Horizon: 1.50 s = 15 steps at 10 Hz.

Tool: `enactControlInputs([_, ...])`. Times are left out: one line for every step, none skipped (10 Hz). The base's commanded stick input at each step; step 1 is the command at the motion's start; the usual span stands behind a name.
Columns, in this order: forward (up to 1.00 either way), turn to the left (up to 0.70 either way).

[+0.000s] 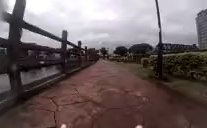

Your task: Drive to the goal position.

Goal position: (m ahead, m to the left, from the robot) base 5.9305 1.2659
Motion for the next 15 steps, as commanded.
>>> enactControlInputs([0.85,0.01])
enactControlInputs([0.85,0.01])
enactControlInputs([0.85,0.01])
enactControlInputs([0.85,-0.12])
enactControlInputs([0.85,-0.32])
enactControlInputs([0.85,-0.24])
enactControlInputs([0.85,-0.04])
enactControlInputs([0.85,0.01])
enactControlInputs([0.85,0.01])
enactControlInputs([0.85,0.01])
enactControlInputs([0.85,0.01])
enactControlInputs([0.85,0.01])
enactControlInputs([0.85,0.01])
enactControlInputs([0.85,0.01])
enactControlInputs([0.85,0.01])
